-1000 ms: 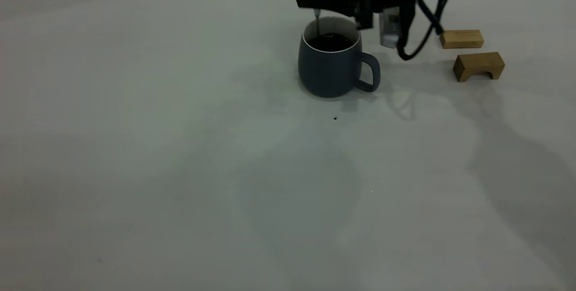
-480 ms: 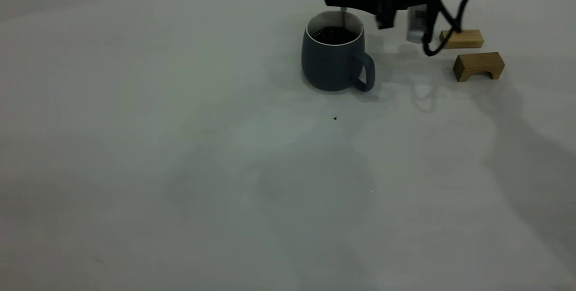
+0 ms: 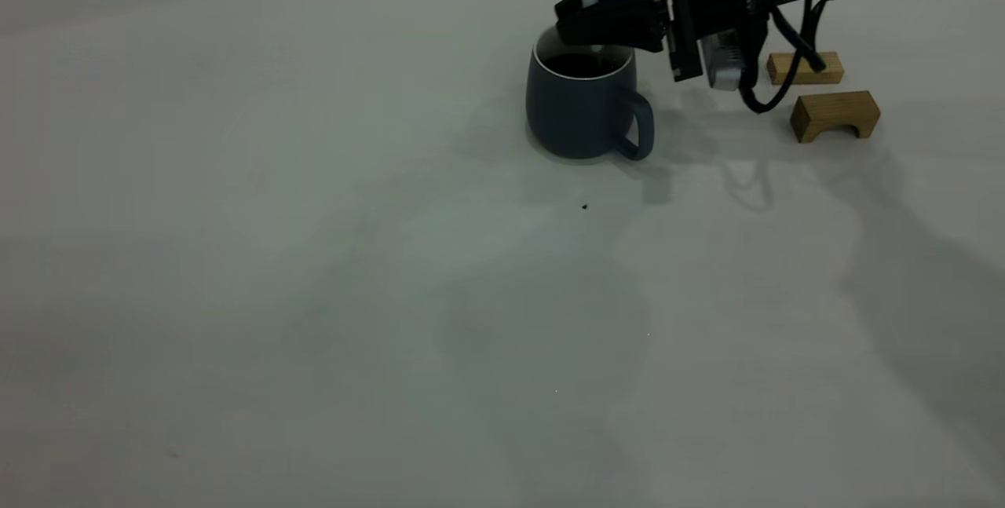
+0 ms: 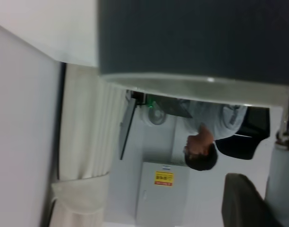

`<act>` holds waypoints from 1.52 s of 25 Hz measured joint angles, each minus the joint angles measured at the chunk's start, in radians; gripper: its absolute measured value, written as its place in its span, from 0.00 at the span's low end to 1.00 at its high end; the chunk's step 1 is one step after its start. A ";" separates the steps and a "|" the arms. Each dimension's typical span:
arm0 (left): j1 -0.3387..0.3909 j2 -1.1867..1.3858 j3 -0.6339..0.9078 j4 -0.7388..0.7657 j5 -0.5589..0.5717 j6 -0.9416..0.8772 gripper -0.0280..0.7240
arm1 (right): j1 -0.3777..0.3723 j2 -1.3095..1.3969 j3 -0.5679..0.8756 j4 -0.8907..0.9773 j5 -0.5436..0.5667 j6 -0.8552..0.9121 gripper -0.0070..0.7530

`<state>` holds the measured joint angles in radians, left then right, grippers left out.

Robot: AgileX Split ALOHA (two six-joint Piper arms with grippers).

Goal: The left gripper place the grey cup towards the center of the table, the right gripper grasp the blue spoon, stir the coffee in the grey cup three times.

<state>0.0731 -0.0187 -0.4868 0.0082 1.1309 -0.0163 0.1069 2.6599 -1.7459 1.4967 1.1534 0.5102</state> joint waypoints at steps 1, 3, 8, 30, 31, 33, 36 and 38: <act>0.000 0.000 0.000 0.000 0.000 0.000 0.82 | 0.005 0.000 0.000 0.000 0.001 0.000 0.16; 0.000 0.000 0.000 0.000 0.000 0.000 0.82 | 0.007 0.000 0.000 -0.001 0.002 0.000 0.16; 0.000 0.000 0.000 0.000 0.000 0.000 0.82 | 0.006 0.000 0.000 -0.014 0.006 0.000 0.17; 0.000 0.000 0.000 0.000 0.000 0.001 0.82 | 0.034 -0.278 -0.052 -1.010 0.034 -0.206 0.66; 0.000 0.000 0.000 0.000 0.000 0.001 0.82 | 0.037 -0.305 -0.052 -1.087 0.039 -0.207 0.62; 0.000 0.000 0.000 0.000 0.000 0.001 0.82 | 0.044 -0.362 -0.052 -1.217 0.043 -0.208 0.51; 0.000 0.000 0.000 0.000 0.000 0.001 0.82 | 0.043 -0.472 -0.052 -1.363 0.050 -0.209 0.39; 0.000 0.000 0.000 -0.001 0.000 0.001 0.82 | 0.043 -0.564 -0.052 -1.439 0.055 -0.211 0.31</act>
<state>0.0731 -0.0187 -0.4868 0.0074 1.1309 -0.0154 0.1502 2.0963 -1.7980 0.0576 1.2081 0.2995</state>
